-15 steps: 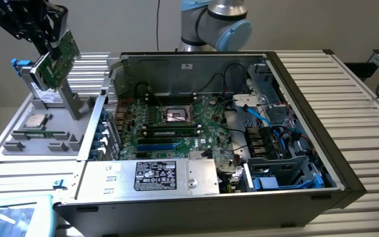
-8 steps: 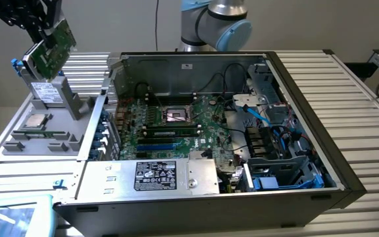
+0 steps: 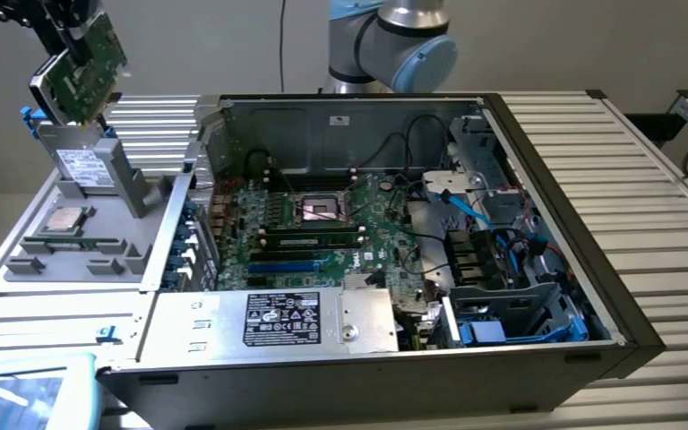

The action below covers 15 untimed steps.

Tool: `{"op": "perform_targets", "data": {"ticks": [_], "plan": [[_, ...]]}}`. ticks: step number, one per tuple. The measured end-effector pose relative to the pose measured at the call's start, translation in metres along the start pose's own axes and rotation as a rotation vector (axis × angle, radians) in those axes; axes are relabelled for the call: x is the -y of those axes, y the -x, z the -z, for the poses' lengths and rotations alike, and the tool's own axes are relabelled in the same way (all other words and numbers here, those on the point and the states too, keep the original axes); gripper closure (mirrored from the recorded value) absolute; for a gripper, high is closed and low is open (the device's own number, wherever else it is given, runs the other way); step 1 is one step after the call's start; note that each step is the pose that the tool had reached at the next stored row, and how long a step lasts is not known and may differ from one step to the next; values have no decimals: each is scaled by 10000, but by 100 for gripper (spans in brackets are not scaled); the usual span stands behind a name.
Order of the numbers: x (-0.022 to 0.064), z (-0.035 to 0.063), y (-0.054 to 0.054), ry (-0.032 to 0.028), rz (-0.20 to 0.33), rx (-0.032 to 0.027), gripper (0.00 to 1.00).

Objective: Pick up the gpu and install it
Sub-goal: 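Pick up the gpu and move the gpu toward the slot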

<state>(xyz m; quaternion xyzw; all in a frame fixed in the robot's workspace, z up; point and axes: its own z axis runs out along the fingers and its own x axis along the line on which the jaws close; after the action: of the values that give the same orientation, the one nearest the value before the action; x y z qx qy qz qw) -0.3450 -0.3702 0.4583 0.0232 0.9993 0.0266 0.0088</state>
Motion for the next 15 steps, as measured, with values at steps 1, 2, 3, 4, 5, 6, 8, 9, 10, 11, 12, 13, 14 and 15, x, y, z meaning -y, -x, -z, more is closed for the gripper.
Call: {"op": "perform_targets", "data": {"ticks": [1, 2, 3, 4, 5, 6, 8, 9, 10, 11, 12, 13, 14, 15], "plan": [[-1, 10, 0, 3, 158, -6, 73], [-1, 17, 0, 6, 324, -14, 73], [-1, 18, 0, 10, 502, -22, 73], [-1, 19, 1, 13, 683, -32, 73], [-1, 19, 1, 15, 866, -43, 73], [-1, 19, 0, 18, 1057, -53, 73], [-1, 20, 1, 24, 1422, -73, 73], [-1, 20, 0, 27, 1602, -83, 73], [-1, 20, 0, 30, 1780, -93, 73], [-1, 19, 1, 34, 1961, -107, 73], [-1, 19, 1, 37, 2139, -128, 73], [-1, 19, 1, 40, 2319, -149, 73], [-1, 19, 1, 44, 2508, -169, 73], [-1, 19, 1, 48, 2679, -190, 73]]}}
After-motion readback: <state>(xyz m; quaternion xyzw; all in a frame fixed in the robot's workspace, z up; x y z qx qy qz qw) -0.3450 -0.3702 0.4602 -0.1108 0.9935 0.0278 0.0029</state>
